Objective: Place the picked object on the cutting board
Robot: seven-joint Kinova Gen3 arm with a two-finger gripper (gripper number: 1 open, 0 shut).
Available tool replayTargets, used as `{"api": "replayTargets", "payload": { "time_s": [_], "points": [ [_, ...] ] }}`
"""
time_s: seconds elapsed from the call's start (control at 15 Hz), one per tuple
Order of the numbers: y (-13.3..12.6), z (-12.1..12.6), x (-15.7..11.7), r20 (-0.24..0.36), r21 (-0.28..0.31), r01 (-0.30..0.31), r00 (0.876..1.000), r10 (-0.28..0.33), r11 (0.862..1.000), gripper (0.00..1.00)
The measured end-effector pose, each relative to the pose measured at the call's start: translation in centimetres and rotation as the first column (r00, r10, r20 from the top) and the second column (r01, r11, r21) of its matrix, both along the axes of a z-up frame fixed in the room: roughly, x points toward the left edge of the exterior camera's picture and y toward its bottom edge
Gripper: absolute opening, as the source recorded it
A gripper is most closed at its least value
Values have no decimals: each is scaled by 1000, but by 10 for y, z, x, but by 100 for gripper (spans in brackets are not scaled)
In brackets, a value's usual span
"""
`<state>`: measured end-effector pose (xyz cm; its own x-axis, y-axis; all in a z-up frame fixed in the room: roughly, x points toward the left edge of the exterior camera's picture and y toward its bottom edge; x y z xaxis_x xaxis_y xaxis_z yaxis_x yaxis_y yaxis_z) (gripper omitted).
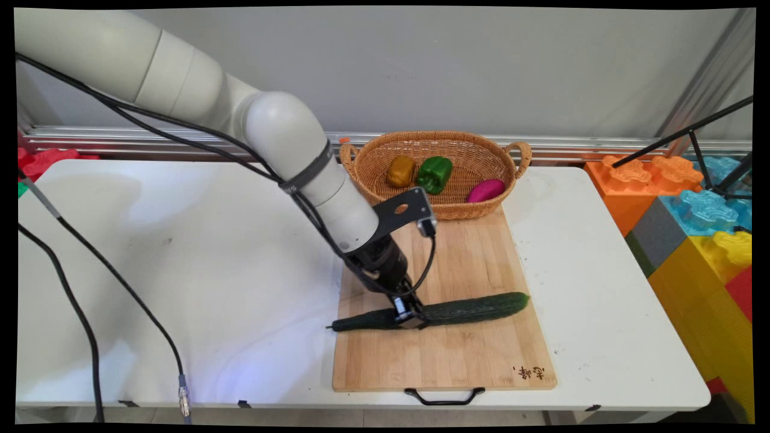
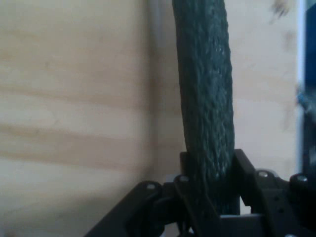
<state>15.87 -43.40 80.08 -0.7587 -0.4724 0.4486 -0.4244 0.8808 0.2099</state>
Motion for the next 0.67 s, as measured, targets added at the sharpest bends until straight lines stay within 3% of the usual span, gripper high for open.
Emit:
{"api": "replayTargets", "payload": {
  "time_s": [0.33, 0.67],
  "points": [
    [-17, 41, -32, -115, -8, -20, 993, 19, 1000, 0],
    [-75, 72, -42, -165, -151, -65, 986, 40, 986, 0]
  ]
}}
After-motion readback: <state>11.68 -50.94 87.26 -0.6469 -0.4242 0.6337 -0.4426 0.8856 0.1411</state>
